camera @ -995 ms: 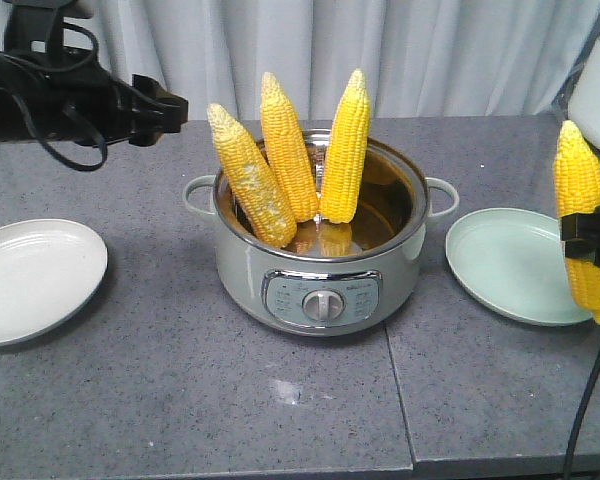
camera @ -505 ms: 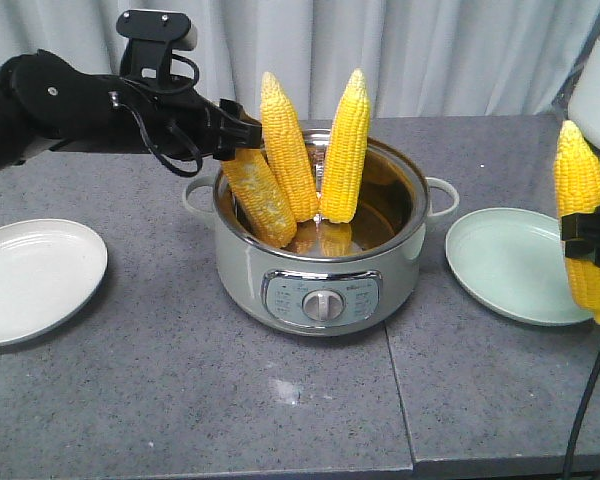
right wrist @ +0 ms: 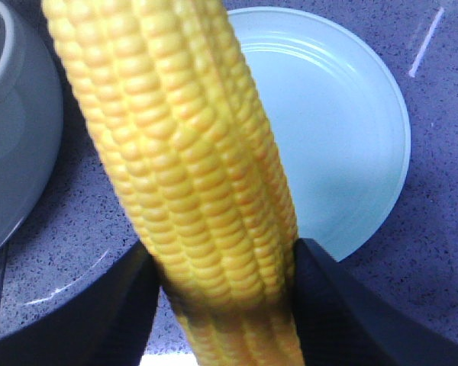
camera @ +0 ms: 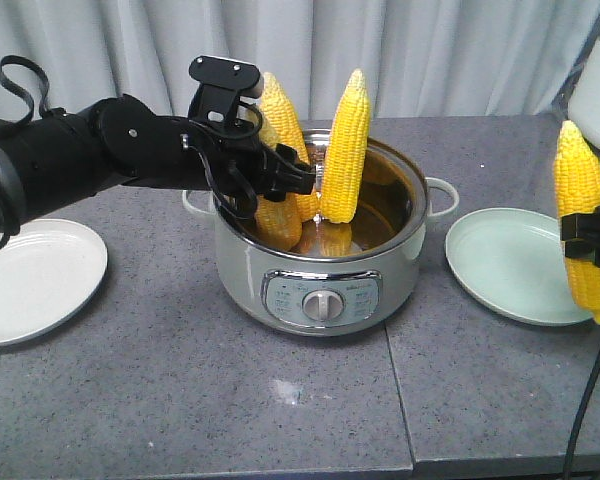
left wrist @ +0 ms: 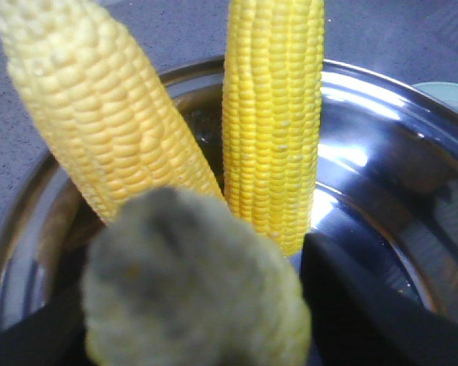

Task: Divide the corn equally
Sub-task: 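Move the left gripper over the pot toward a pale corn cob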

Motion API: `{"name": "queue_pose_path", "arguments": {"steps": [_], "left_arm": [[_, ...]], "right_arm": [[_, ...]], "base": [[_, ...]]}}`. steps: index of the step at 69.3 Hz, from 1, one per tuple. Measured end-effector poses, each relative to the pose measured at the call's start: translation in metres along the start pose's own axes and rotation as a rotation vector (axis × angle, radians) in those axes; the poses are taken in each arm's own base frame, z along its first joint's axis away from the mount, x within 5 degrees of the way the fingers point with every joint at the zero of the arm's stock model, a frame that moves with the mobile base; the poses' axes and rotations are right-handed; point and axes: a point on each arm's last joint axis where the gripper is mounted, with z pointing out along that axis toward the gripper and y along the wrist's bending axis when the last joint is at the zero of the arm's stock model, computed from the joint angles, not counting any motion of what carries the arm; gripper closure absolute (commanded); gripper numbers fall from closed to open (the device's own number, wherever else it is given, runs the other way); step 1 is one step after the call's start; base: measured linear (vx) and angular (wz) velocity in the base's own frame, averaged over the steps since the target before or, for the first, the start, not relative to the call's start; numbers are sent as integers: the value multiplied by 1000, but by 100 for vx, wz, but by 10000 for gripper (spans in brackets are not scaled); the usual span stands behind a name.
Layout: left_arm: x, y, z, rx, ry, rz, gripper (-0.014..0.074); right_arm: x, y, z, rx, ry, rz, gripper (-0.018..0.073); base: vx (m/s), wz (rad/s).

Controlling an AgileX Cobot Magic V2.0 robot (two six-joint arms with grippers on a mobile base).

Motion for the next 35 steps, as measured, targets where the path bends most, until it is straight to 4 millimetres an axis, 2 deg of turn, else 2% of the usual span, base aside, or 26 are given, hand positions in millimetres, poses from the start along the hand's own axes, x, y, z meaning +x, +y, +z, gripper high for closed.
{"name": "queue_pose_path", "arguments": {"steps": [17,35], "left_arm": [[4,-9,7,16,4,0,217],[4,-12,11,18,-3,7,342]], "right_arm": [[0,0,0,0,0,0,375],[0,0,0,0,0,0,375]], "base": [[0,0],[0,0]]}}
